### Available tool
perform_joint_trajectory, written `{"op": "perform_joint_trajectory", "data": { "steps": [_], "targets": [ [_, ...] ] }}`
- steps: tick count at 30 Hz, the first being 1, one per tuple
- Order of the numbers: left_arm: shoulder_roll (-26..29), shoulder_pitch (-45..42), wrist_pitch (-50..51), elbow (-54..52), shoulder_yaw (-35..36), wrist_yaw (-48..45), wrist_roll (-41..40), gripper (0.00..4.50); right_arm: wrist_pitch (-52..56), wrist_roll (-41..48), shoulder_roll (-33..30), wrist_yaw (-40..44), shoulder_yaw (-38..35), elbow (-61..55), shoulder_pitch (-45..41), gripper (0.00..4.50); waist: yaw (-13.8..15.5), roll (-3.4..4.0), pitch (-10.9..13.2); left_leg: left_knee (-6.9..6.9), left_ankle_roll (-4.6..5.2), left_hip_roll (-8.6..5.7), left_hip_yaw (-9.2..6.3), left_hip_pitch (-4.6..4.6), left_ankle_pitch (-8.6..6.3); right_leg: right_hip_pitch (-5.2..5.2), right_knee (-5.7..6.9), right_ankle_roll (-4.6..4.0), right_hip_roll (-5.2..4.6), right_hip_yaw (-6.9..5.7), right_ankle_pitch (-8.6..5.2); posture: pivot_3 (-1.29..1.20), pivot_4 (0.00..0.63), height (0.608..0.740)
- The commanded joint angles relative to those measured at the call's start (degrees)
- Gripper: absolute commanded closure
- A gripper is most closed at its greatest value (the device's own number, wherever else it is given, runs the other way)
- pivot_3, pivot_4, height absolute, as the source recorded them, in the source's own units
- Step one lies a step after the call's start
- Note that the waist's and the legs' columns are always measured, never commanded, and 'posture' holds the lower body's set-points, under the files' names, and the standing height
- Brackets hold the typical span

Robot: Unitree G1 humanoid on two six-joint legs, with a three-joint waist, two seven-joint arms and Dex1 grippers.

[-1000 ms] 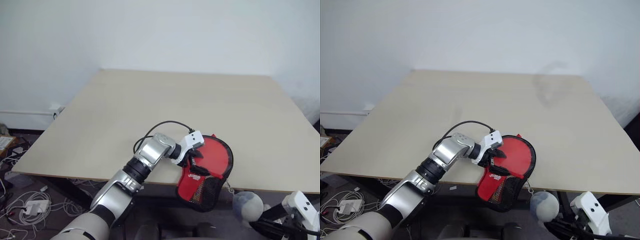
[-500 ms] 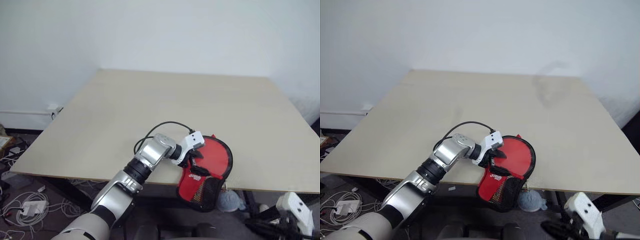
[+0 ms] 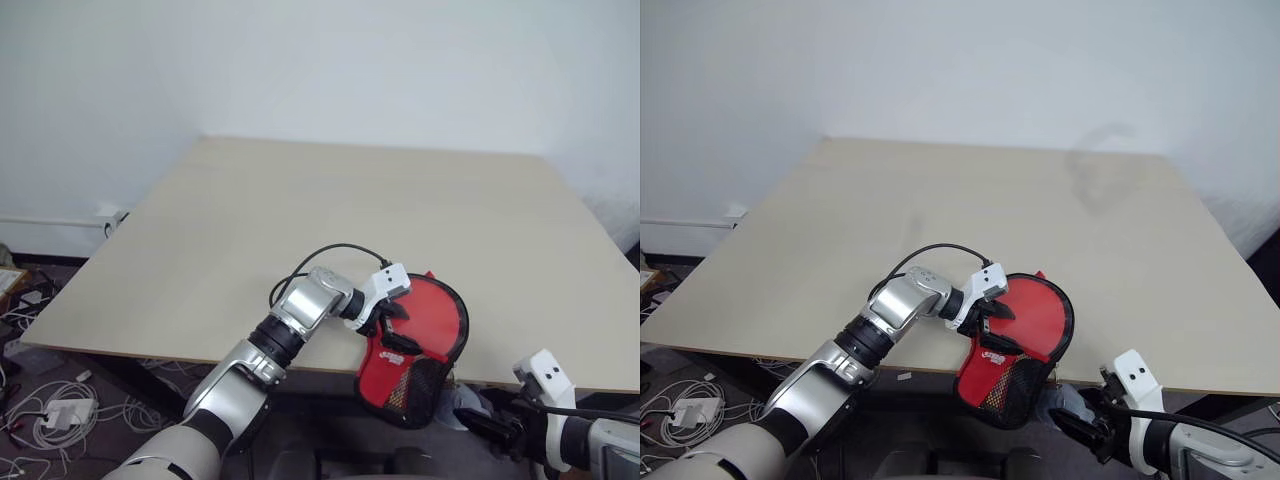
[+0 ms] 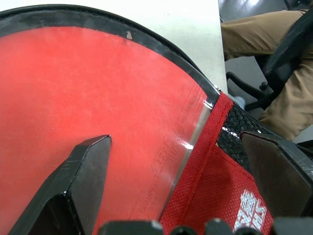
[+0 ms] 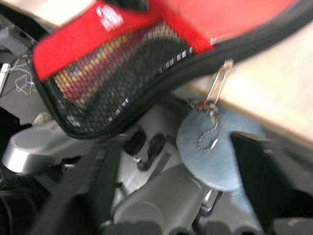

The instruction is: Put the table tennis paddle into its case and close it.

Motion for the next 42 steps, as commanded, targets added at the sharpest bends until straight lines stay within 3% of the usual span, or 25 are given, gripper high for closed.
{"op": "perform_joint_trajectory", "data": {
  "steps": [1, 6, 9, 19, 26, 33, 36, 42],
  "targets": [
    [0.85, 2.09, 2.75, 5.47, -3.97, 0.10, 2.78, 0.00, -2.04, -2.13, 0.61, -0.59, 3.07, 1.54, -1.94, 0.53, -0.05, 0.01, 0.00, 0.00, 0.00, 0.00, 0.00, 0.02, 0.00, 0.01, 0.01, 0.00, 0.00, -0.01, 0.00, 0.00, 0.000, 0.740],
    [0.96, 1.95, 2.81, 5.49, -3.97, -0.01, 2.77, 0.00, -5.89, -7.15, 1.32, -1.33, 6.47, 5.35, -3.40, 0.53, -0.06, 0.01, -0.01, 0.01, -0.01, 0.00, -0.01, 0.05, 0.00, 0.03, 0.01, 0.00, 0.00, -0.01, 0.00, 0.00, 0.000, 0.740],
    [0.98, 1.86, 2.92, 5.58, -3.88, -0.04, 2.79, 0.00, -5.78, -6.88, 2.52, -1.36, 6.72, 6.98, -3.96, 0.02, -0.05, 0.04, -0.02, 0.00, -0.01, 0.00, -0.01, 0.04, -0.01, 0.03, 0.01, 0.01, 0.01, -0.02, 0.00, 0.00, 0.000, 0.740],
    [1.10, 1.66, 2.66, 5.84, -3.73, -0.04, 2.91, 0.00, -5.05, -9.79, 6.17, -2.79, 13.58, 14.01, -9.33, 0.02, -0.06, 0.09, -0.04, 0.02, 0.00, 0.01, -0.04, 0.05, 0.00, 0.05, 0.04, 0.01, 0.06, -0.01, 0.01, 0.00, 0.000, 0.740],
    [1.28, 1.53, 2.49, 6.04, -3.64, 0.09, 3.05, 0.00, -9.09, -16.93, 6.53, -3.39, 19.97, 20.36, -12.72, 0.02, -0.07, 0.20, -0.11, 0.02, 0.00, 0.01, -0.04, 0.06, 0.00, 0.06, 0.04, 0.01, 0.07, -0.03, 0.01, 0.00, 0.000, 0.740],
    [1.46, 1.34, 2.26, 6.29, -3.36, 0.42, 3.19, 0.00, -8.64, -18.42, 8.35, -3.59, 20.30, 24.87, -14.47, 0.02, -0.10, 0.24, -0.13, 0.06, 0.02, 0.01, -0.05, 0.08, 0.01, 0.09, 0.07, 0.02, 0.09, -0.03, 0.01, 0.00, 0.000, 0.740],
    [1.56, 1.36, 2.06, 6.30, -3.37, 0.54, 3.25, 0.00, -9.18, -20.04, 8.54, -4.55, 20.41, 25.53, -15.01, 0.64, -0.17, 0.25, -0.14, 0.07, 0.01, 0.01, -0.06, 0.11, 0.01, 0.13, 0.07, 0.03, 0.10, -0.03, 0.02, 0.00, 0.000, 0.740],
    [1.60, 1.52, 1.61, 6.43, -3.42, 0.72, 3.39, 0.00, -8.85, -18.77, 5.90, -0.91, 19.50, 21.20, -12.67, 2.69, -0.19, 0.28, -0.15, 0.09, 0.01, 0.01, -0.06, 0.11, 0.01, 0.16, 0.07, 0.03, 0.10, -0.03, 0.02, 0.00, 0.000, 0.740]
  ]
}}
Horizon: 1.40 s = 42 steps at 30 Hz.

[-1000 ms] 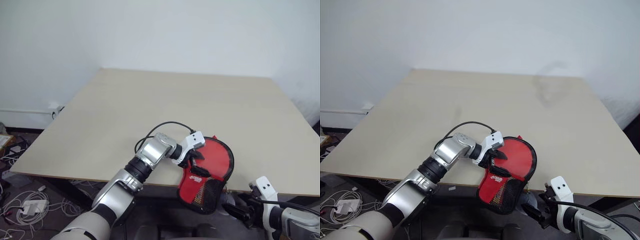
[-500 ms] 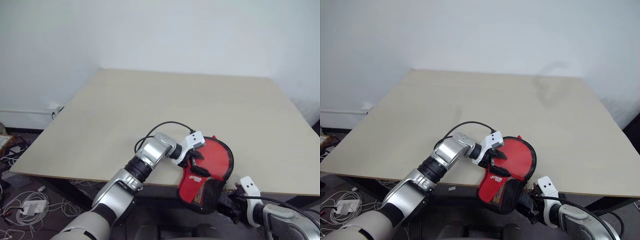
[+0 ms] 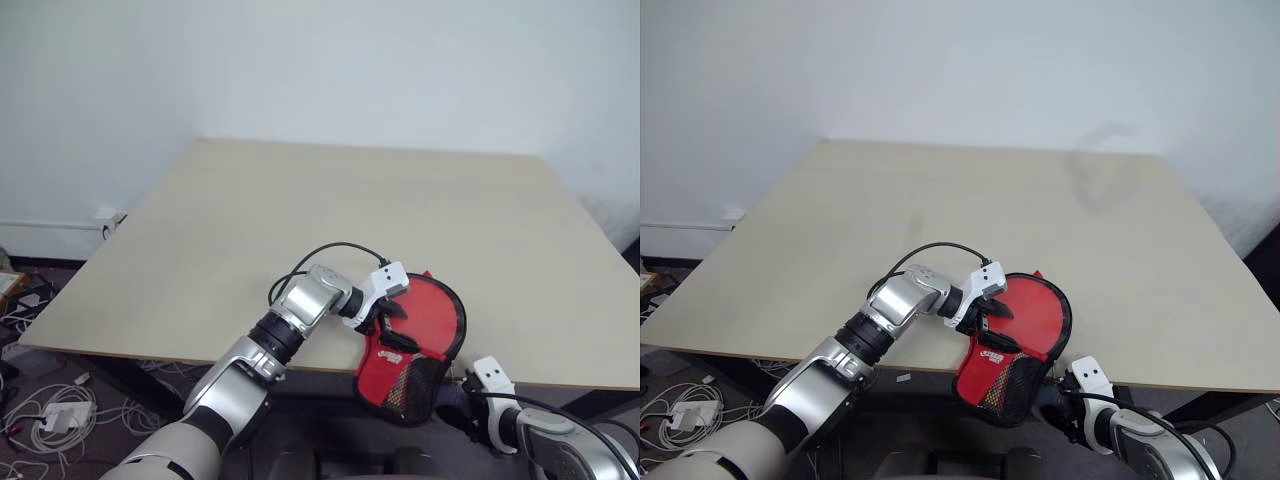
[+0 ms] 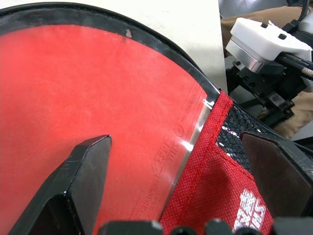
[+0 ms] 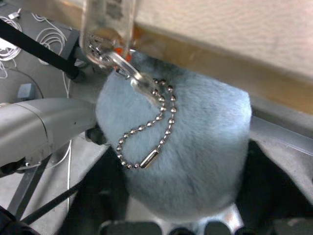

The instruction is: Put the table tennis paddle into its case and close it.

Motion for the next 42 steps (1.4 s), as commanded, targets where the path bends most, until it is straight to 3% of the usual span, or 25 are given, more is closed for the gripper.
{"op": "perform_joint_trajectory", "data": {
  "steps": [1, 4, 7, 13, 22, 29, 38, 42],
  "targets": [
    [1.43, 2.51, 1.89, 4.89, -3.34, 1.28, 3.36, 0.00, -0.39, 1.70, -2.46, 3.24, -1.79, -5.68, 1.25, 2.95, 0.00, 0.00, 0.00, 0.00, 0.00, 0.00, -0.01, 0.00, 0.00, 0.00, 0.00, 0.00, 0.01, 0.00, 0.00, 0.00, 0.000, 0.740],
    [1.46, 2.66, 2.12, 4.58, -3.41, 1.28, 3.31, 0.00, -0.63, 3.39, -4.90, 6.35, -2.93, -10.04, 2.84, 3.75, -0.01, -0.06, 0.04, 0.01, 0.00, 0.00, -0.03, 0.00, 0.00, 0.02, 0.01, 0.00, 0.02, -0.01, 0.00, 0.00, 0.000, 0.740],
    [1.34, 2.82, 2.36, 4.42, -3.48, 1.32, 3.18, 0.00, -0.40, 6.27, -9.32, 10.97, -5.92, -16.39, 5.14, 4.09, -0.02, -0.05, 0.05, 0.06, -0.01, 0.00, -0.04, 0.01, -0.01, 0.03, 0.01, 0.00, 0.02, -0.02, 0.00, 0.00, 0.000, 0.740],
    [1.06, 3.11, 3.05, 4.00, -3.50, 1.36, 2.87, 0.00, 1.38, 10.53, -17.49, 17.35, -7.85, -23.42, 5.54, 4.13, -0.01, -0.11, 0.06, 0.10, -0.02, 0.00, -0.14, 0.01, -0.01, 0.08, -0.01, 0.00, 0.02, -0.12, 0.00, 0.00, 0.000, 0.740],
    [0.77, 4.01, 4.51, 2.18, -3.36, 1.71, 2.38, 0.00, 0.62, 6.85, -24.79, 22.39, 6.00, -24.00, 2.08, 4.14, 0.16, -0.11, 0.07, 0.01, -0.02, 0.00, -0.23, -0.04, -0.03, 0.07, -0.11, 0.01, 0.02, -0.22, -0.02, 0.00, 0.000, 0.740],
    [1.33, 4.60, 5.70, 0.99, -2.84, 2.17, 1.74, 0.00, -2.80, 5.76, -29.66, 25.29, 7.90, -26.20, 5.96, 4.15, 0.14, -0.18, 0.07, 0.09, -0.05, 0.00, -0.25, -0.02, -0.05, 0.11, -0.09, 0.02, 0.01, -0.26, -0.03, 0.00, 0.000, 0.740],
    [1.28, 4.12, 5.56, 1.47, -2.57, 2.56, 1.60, 0.00, -7.67, 2.08, -31.35, 27.15, 14.47, -29.00, 7.20, 4.15, 0.14, -0.19, 0.07, 0.08, -0.06, 0.00, -0.26, -0.03, -0.06, 0.11, -0.10, 0.03, 0.01, -0.28, -0.03, 0.00, 0.000, 0.740],
    [1.41, 3.84, 5.38, 1.65, -2.53, 2.60, 1.56, 0.00, -6.92, -0.19, -28.90, 24.28, 17.39, -27.92, 5.88, 4.15, 0.16, -0.20, 0.07, 0.08, -0.02, 0.00, -0.27, -0.03, -0.08, 0.11, -0.10, 0.06, 0.01, -0.29, -0.06, 0.00, 0.000, 0.740]
  ]
}}
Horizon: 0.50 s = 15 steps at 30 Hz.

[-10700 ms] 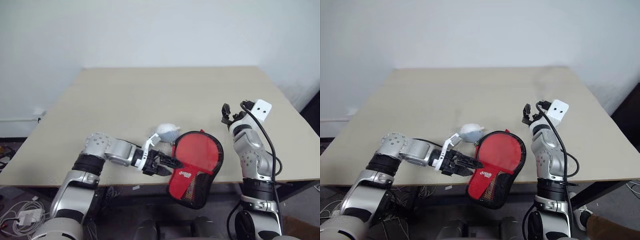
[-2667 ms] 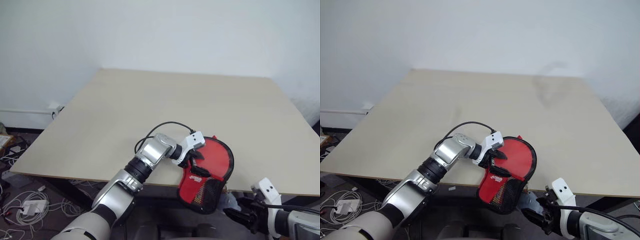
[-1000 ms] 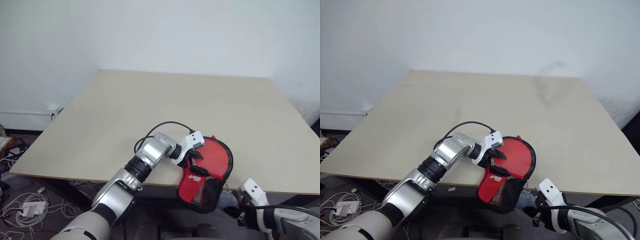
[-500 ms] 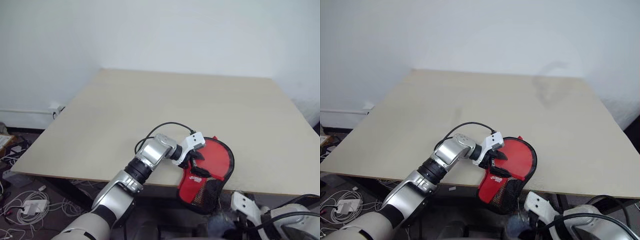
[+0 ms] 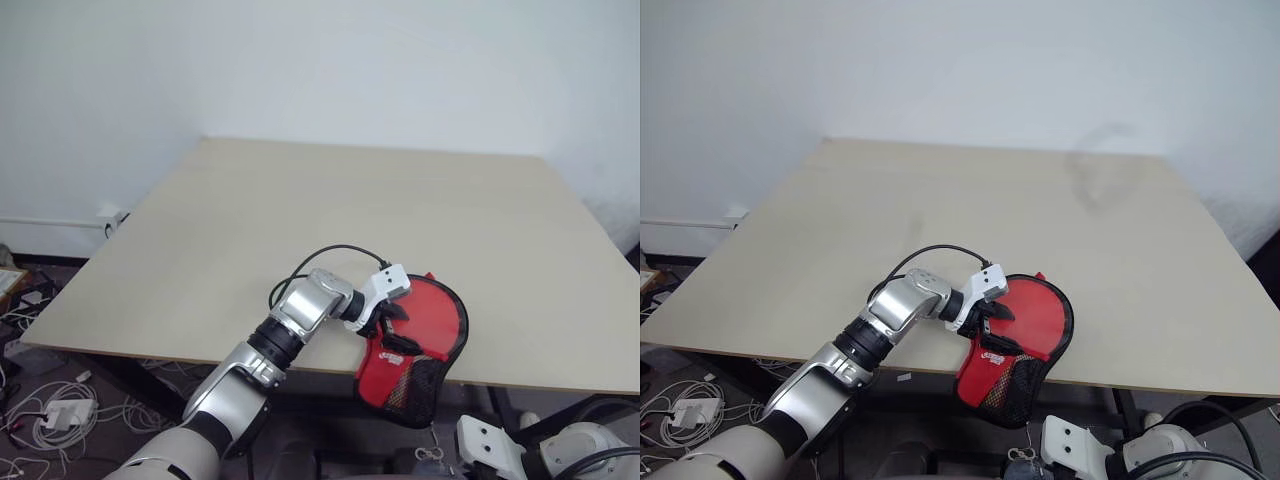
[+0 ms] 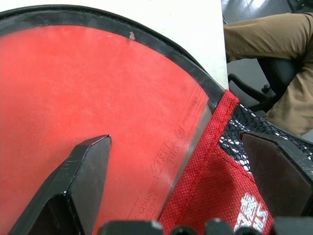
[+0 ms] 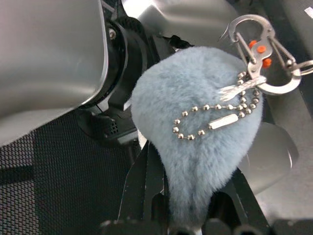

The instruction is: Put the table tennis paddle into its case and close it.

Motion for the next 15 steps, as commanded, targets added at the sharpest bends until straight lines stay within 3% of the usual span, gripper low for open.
{"op": "perform_joint_trajectory", "data": {
  "steps": [1, 12, 13, 15],
  "targets": [
    [1.52, 1.99, 3.56, 4.83, -2.74, 0.68, 2.22, 0.00, 0.60, -0.72, 2.05, -1.05, 3.02, -1.41, -0.59, 4.15, 0.00, 0.00, 0.00, 0.00, 0.00, 0.00, -0.01, 0.00, 0.00, 0.00, 0.00, 0.00, 0.00, -0.01, 0.00, 0.00, 0.000, 0.740],
    [1.56, 1.54, 3.61, 5.23, -3.09, 0.09, 2.08, 0.00, 0.79, 2.29, 5.43, -3.21, -4.26, -0.33, 0.51, 0.31, -0.10, -0.03, 0.00, 0.18, -0.05, 0.00, -0.01, 0.01, -0.03, 0.04, 0.11, 0.01, 0.00, -0.01, 0.01, 0.00, 0.000, 0.740],
    [1.47, 1.50, 3.47, 5.42, -3.15, 0.03, 2.10, 0.00, 0.64, 2.46, 5.42, -3.14, -4.83, -0.28, 0.72, 0.04, -0.11, -0.03, 0.00, 0.19, -0.05, 0.00, -0.01, 0.01, -0.03, 0.04, 0.11, 0.01, 0.00, -0.01, 0.01, 0.00, 0.000, 0.740],
    [1.30, 1.39, 3.20, 5.82, -3.24, -0.05, 2.15, 0.00, 0.39, 2.64, 5.39, -3.04, -5.69, -0.25, 1.06, 0.04, -0.12, -0.03, 0.00, 0.21, -0.05, 0.00, -0.01, 0.02, -0.03, 0.05, 0.11, 0.01, 0.00, -0.01, 0.01, 0.00, 0.000, 0.740]
  ]
}}
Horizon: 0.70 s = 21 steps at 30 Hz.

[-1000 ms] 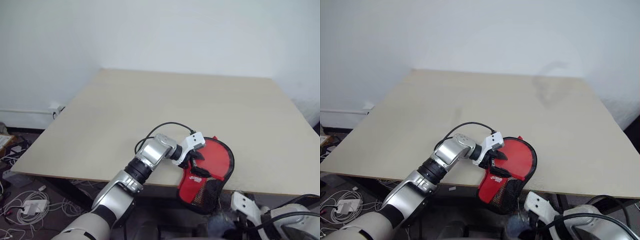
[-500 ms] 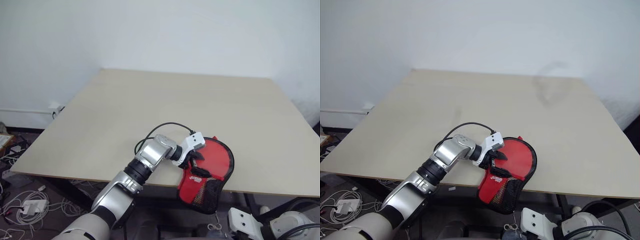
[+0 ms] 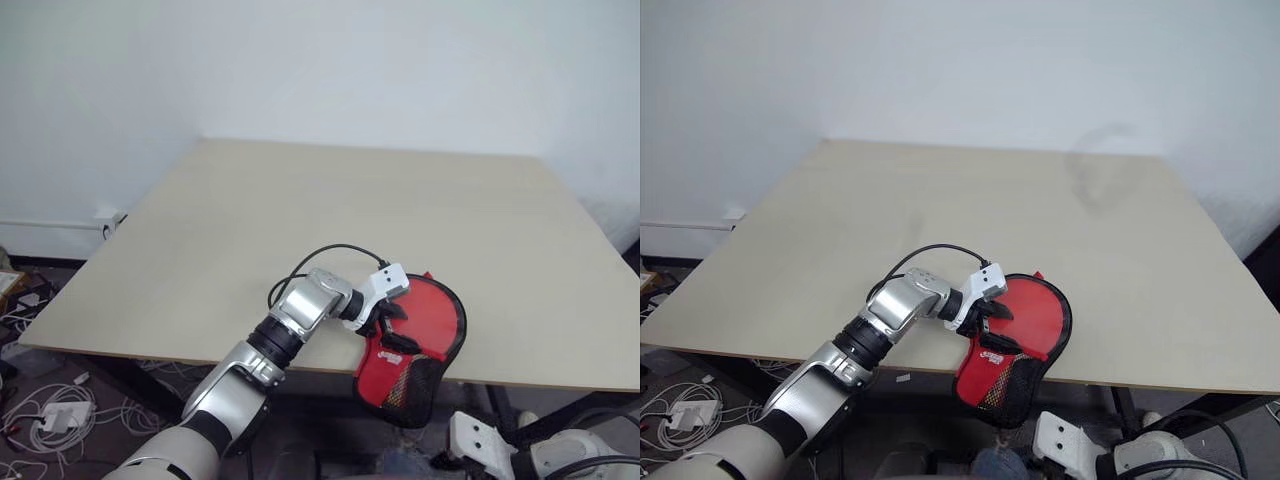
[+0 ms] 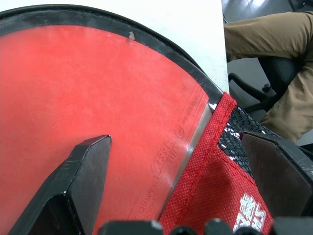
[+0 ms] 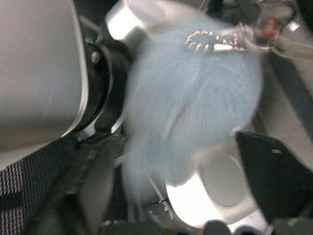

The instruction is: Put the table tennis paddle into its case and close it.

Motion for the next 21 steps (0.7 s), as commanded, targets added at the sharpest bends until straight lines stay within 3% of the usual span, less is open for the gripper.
{"op": "perform_joint_trajectory", "data": {
  "steps": [1, 6, 12, 21],
  "targets": [
    [1.02, 1.90, 3.07, 5.17, -3.27, -0.05, 2.22, 0.00, -0.66, 1.69, 0.27, 0.17, -2.93, -0.87, 0.46, 0.04, 0.00, 0.00, 0.00, 0.00, 0.00, 0.00, 0.00, 0.00, 0.00, 0.00, 0.00, 0.00, 0.00, 0.00, 0.00, 0.00, 0.000, 0.740],
    [0.85, 1.90, 2.55, 5.60, -3.34, -0.13, 2.40, 0.00, 0.50, 4.44, 3.85, -2.50, -9.80, -0.29, -0.81, 0.04, 0.00, 0.00, 0.00, 0.00, 0.00, 0.00, 0.00, 0.00, 0.00, 0.00, 0.00, 0.00, 0.00, 0.00, 0.00, 0.00, 0.000, 0.740],
    [0.56, 1.87, -1.08, 5.89, 0.88, 1.86, 1.12, 0.00, 4.36, 8.47, 9.56, -8.26, -23.92, 7.01, -9.15, 0.04, -0.05, 0.00, 0.00, 0.07, 0.00, 0.00, 0.01, 0.00, 0.00, 0.03, 0.01, 0.01, 0.00, 0.01, 0.01, 0.00, 0.000, 0.740],
    [1.89, -0.89, -1.62, 6.36, 7.07, -2.85, -3.80, 0.00, 8.78, 8.50, 22.14, -20.94, -28.71, 18.19, -23.75, 0.04, -0.07, 0.48, 0.18, -0.01, 0.23, 0.00, 0.02, -0.08, 0.14, -0.10, 0.08, 0.08, 0.05, 0.05, 0.09, 0.00, 0.000, 0.740]
  ]
}}
